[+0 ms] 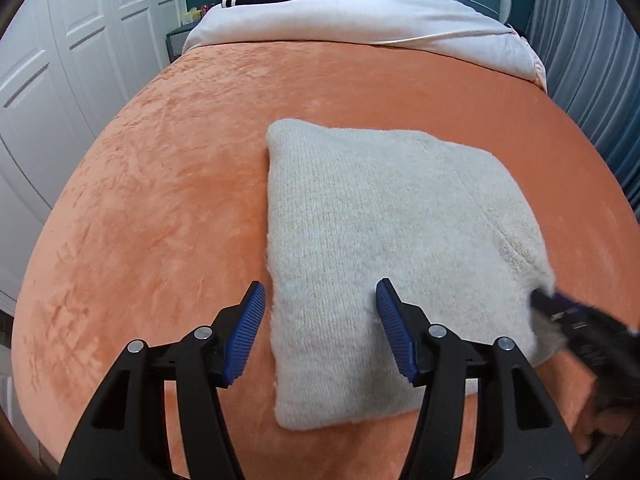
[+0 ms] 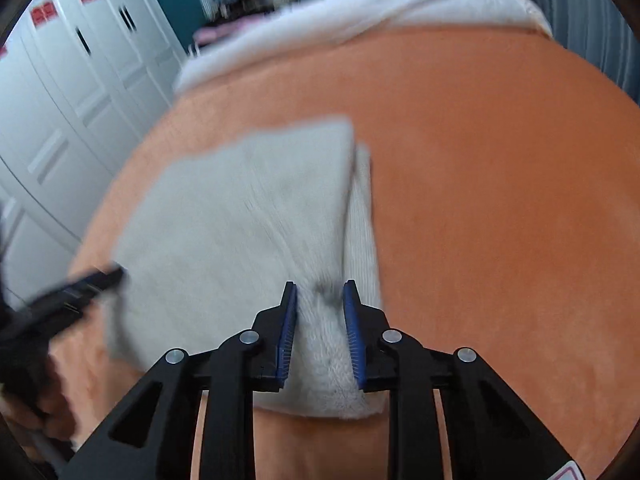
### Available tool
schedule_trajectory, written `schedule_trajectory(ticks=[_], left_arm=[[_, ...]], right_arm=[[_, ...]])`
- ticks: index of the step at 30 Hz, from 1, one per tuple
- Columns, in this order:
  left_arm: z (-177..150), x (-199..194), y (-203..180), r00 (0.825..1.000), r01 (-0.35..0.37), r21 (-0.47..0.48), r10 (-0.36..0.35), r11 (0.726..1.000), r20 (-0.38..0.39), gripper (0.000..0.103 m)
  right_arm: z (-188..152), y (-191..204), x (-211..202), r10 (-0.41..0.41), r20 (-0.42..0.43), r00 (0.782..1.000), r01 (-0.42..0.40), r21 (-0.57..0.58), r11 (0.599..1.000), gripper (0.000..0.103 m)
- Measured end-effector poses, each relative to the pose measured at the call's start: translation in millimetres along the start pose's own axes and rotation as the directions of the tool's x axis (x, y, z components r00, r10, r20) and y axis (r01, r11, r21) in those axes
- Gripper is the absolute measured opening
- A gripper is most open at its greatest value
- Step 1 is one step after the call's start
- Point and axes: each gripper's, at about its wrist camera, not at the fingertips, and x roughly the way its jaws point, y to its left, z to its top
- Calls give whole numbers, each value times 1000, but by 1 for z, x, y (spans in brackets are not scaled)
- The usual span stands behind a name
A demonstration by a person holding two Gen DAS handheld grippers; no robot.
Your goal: Fold small clothes
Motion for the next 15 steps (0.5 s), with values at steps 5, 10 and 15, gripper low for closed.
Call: schedule_trajectory(ticks=[5, 10, 15], left_arm=[[-12, -17, -2, 999, -42, 15, 41, 999, 6, 56], [-28, -33, -7, 997, -73, 30, 73, 997, 18, 56], [-43, -44, -10, 997, -72, 27, 72, 997, 16, 62]], right_arm=[[-5, 14, -52, 10, 98, 995, -11, 5, 1000, 20], [-28, 20, -97, 6, 158, 987, -6, 5, 1000, 20], [-37, 25, -98, -16, 140, 990, 19, -19, 1000, 20]])
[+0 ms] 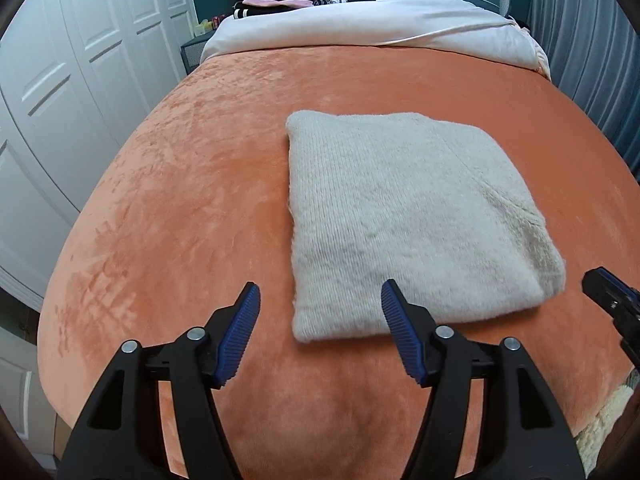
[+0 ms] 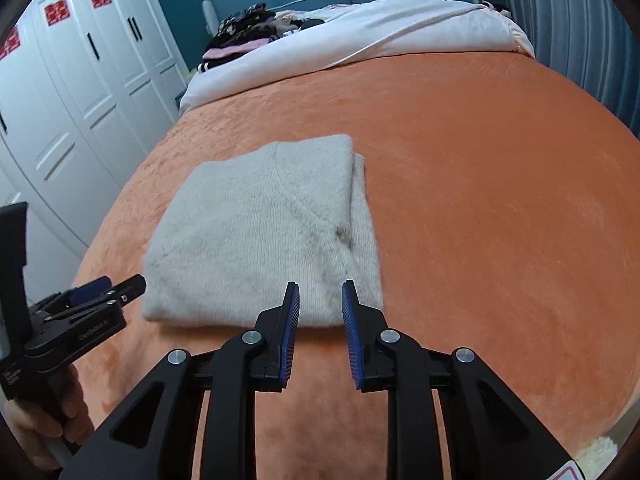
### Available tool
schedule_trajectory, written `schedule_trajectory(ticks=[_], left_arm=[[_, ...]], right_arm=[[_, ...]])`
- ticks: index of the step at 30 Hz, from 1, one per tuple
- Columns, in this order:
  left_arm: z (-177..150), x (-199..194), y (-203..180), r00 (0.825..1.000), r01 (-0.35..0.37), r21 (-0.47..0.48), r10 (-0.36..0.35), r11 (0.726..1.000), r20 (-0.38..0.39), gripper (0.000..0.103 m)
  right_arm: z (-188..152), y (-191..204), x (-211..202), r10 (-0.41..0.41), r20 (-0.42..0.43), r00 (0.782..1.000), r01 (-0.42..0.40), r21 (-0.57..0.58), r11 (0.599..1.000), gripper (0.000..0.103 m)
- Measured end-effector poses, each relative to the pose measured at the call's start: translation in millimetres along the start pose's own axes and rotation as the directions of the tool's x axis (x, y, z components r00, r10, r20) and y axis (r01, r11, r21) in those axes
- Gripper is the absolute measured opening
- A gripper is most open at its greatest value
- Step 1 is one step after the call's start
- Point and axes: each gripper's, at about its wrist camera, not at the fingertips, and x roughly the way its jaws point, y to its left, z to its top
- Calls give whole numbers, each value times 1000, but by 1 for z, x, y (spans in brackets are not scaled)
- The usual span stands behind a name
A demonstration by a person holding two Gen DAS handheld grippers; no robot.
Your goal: Fold small clothes
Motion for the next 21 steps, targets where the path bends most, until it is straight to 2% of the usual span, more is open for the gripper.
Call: schedule_trajectory(ticks=[3, 5, 8, 9, 10, 11, 13, 14, 15, 18, 19, 20, 21], left_arm=[[-3, 6, 7, 999, 25, -42, -27, 999, -31, 62], [-5, 16, 12, 998, 29, -58, -32, 998, -60, 64], [-15, 28, 14, 994, 45, -52, -50, 998, -101, 65], [-20, 28, 12, 993, 63, -42, -67, 997, -98, 71], [-25, 28, 9, 993, 71, -21, -73, 997, -91, 74], [-29, 29, 5, 994, 67, 6, -66, 998, -85, 76], [-33, 36, -7, 996, 42, 80, -35, 996, -84, 76], [-31, 40, -10, 997, 20, 99, -13, 995, -73, 74], [-28, 42, -11, 998, 5, 106, 1, 994, -60, 67], [-8, 40, 0, 1000, -11, 40, 12, 999, -15, 64], [-1, 39, 6, 1000, -26, 10, 26, 1000, -2, 64], [4, 40, 10, 999, -39, -5, 39, 999, -3, 64], [6, 43, 13, 999, -47, -11, 47, 999, -17, 65]], right_arm=[[2, -11, 17, 1, -28, 1000, -1, 18, 1000, 29], [9, -17, 39, 6, -59, 998, -4, 33, 999, 50], [10, -24, 68, 20, -124, 992, -13, 57, 998, 53], [10, -25, 76, 32, -142, 989, -23, 66, 998, 53], [11, -24, 82, 39, -159, 987, -29, 65, 997, 42], [16, -19, 85, 43, -172, 984, -34, 50, 998, 24], [33, -7, 67, 80, -112, 990, -77, 28, 997, 15], [46, -1, 48, 137, -51, 989, -136, 25, 990, 12], [58, 5, 30, 187, 0, 982, -187, 28, 982, 11], [85, 14, -12, 268, 122, 956, -271, 7, 963, 10], [85, 11, -10, 275, 124, 953, -279, 13, 960, 10], [82, 6, 1, 259, 102, 961, -263, 30, 964, 10], [71, -2, 27, 202, 39, 979, -204, 51, 978, 10]])
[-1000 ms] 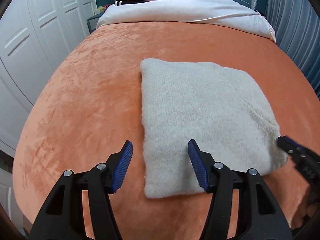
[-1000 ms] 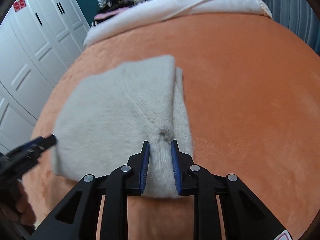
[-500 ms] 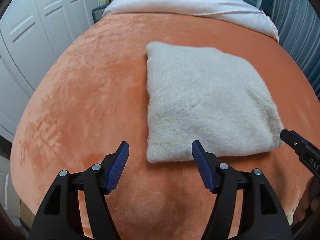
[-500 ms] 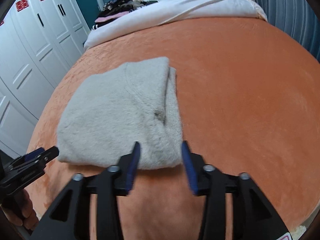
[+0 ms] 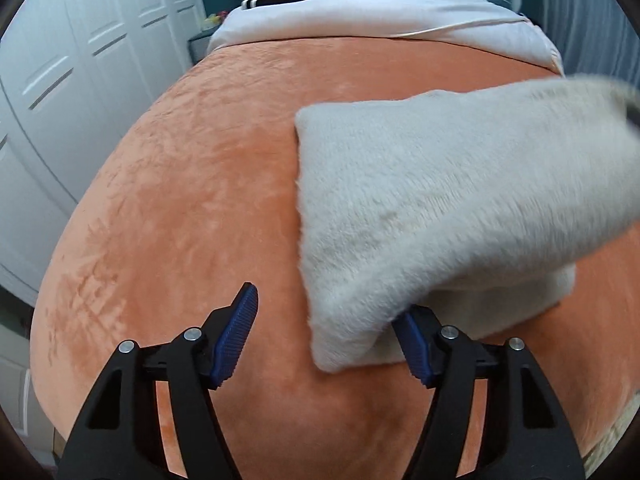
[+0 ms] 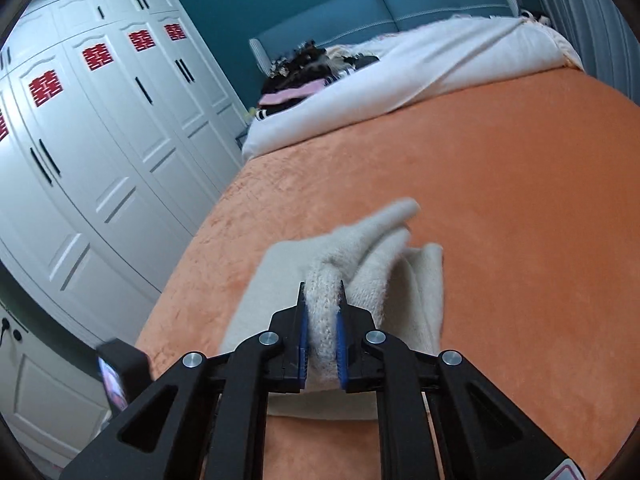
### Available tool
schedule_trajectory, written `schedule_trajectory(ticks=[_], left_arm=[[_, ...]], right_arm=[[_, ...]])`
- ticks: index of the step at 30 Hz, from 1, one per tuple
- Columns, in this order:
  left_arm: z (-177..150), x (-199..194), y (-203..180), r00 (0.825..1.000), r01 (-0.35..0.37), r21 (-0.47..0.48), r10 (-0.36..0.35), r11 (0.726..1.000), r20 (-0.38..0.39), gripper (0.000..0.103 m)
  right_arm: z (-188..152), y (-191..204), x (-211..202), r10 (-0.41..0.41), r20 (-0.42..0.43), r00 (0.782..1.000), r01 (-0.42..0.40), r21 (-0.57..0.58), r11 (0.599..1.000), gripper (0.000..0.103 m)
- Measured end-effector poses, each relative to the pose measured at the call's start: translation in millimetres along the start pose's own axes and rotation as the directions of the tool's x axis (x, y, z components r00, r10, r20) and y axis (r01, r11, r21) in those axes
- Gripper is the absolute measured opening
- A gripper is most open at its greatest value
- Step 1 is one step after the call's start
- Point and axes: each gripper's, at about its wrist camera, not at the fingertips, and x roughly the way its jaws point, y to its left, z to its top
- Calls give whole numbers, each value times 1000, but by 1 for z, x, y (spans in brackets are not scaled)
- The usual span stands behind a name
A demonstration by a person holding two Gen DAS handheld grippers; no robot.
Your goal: Fold small clothes
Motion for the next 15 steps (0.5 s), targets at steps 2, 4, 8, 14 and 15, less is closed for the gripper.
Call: schedule_trajectory(ticks=[2, 4, 8, 14, 15], left_arm=[[-1, 15, 5, 998, 1, -22, -2, 1000, -56, 65], [-9, 31, 7, 992, 27, -48, -33, 998, -123, 65], [-23, 32, 10, 992, 17, -71, -26, 997, -126, 65], [-40, -9, 11, 998, 41, -117, -46, 992, -40, 75], [-44, -14, 10, 998, 44, -122, -48, 992, -30, 76]], right_arm=[[-33, -33, 57, -156, -176, 972, 159, 4, 987, 10], [-58, -50, 67, -125, -153, 980, 132, 38, 991, 10], [-45, -38, 36, -99, -107, 989, 108, 77, 991, 20], [-73, -22, -16, -205, -15, 979, 205, 29, 978, 40], [-83, -21, -21, -221, -15, 975, 221, 34, 975, 41]])
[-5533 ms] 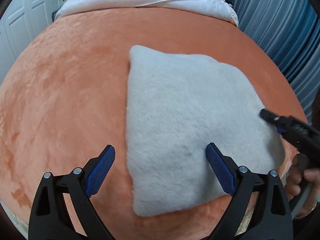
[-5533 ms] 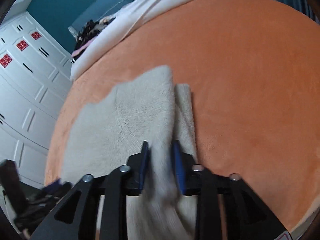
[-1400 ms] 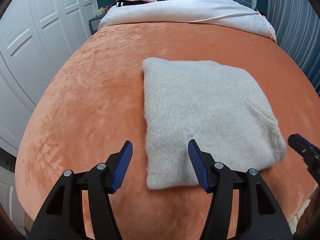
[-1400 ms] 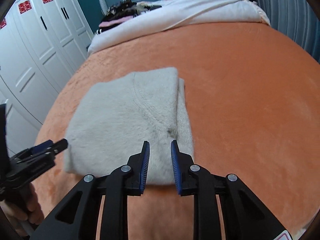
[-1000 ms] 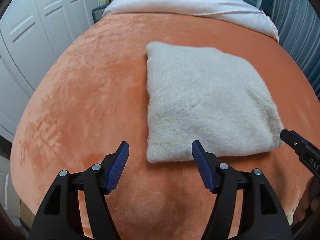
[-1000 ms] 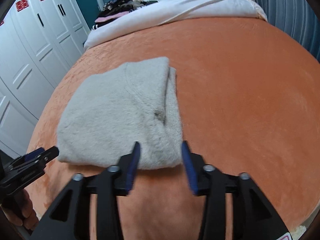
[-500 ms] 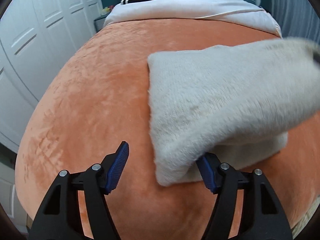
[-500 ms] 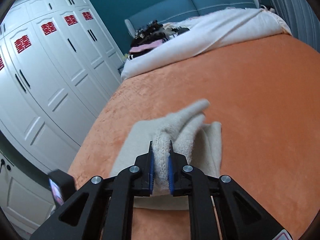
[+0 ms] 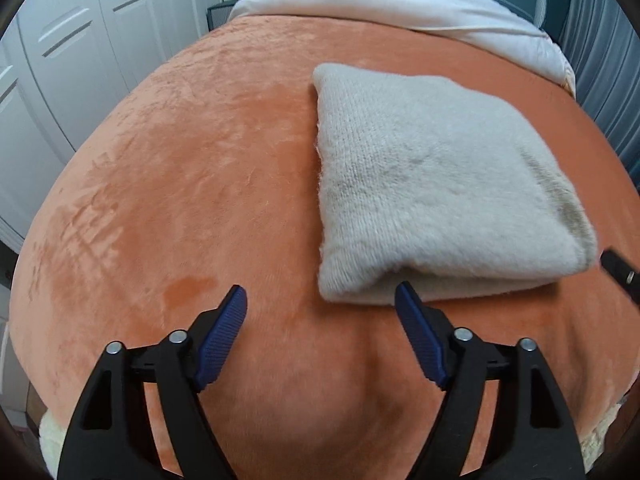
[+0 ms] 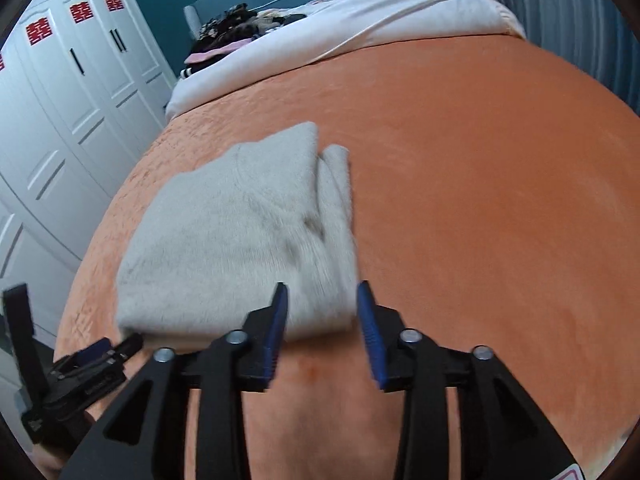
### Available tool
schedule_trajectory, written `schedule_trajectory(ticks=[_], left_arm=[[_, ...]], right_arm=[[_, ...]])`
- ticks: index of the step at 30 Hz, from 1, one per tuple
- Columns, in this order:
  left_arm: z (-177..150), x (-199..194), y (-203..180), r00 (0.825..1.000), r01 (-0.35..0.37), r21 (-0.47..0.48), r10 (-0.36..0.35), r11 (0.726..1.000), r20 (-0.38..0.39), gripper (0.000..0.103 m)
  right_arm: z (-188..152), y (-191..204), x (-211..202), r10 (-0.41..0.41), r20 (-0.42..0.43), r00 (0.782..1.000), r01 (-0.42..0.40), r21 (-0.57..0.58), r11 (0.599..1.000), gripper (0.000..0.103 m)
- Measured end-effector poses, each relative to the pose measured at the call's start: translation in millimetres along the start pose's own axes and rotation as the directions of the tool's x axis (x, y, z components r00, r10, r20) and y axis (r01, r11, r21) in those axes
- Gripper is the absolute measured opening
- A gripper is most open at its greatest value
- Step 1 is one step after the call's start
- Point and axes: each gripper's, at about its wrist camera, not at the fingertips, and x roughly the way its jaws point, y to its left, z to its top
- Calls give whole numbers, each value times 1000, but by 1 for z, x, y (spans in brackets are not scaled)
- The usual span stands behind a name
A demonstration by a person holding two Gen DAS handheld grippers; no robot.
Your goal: Fold small clothes
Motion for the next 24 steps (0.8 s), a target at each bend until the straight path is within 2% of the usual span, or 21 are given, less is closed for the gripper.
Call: schedule_trajectory(ticks=[3, 7, 11, 16, 24], left_arm=[[-14, -13, -7, 1000, -6, 15, 5, 1000, 15, 85], [-34, -22, -21, 999, -37, 67, 35, 997, 38, 89], [-54, -25, -32, 997, -41, 103, 34, 994, 64, 91], [-82, -21, -40, 997, -67, 139, 61, 988, 49, 91], [-104, -15, -37, 998, -58, 112, 54, 992, 35, 92]], right_arm=[[-32, -1, -9, -69, -7, 998, 69, 4, 998, 44], [-67, 0, -15, -140, -7, 990, 140, 10, 990, 63], [-92, 0, -21, -172, 22, 985, 172, -16, 985, 75], [-118, 2, -21, -195, 11, 981, 195, -39, 980, 78], [-137, 6, -20, -207, 33, 978, 209, -87, 974, 84]])
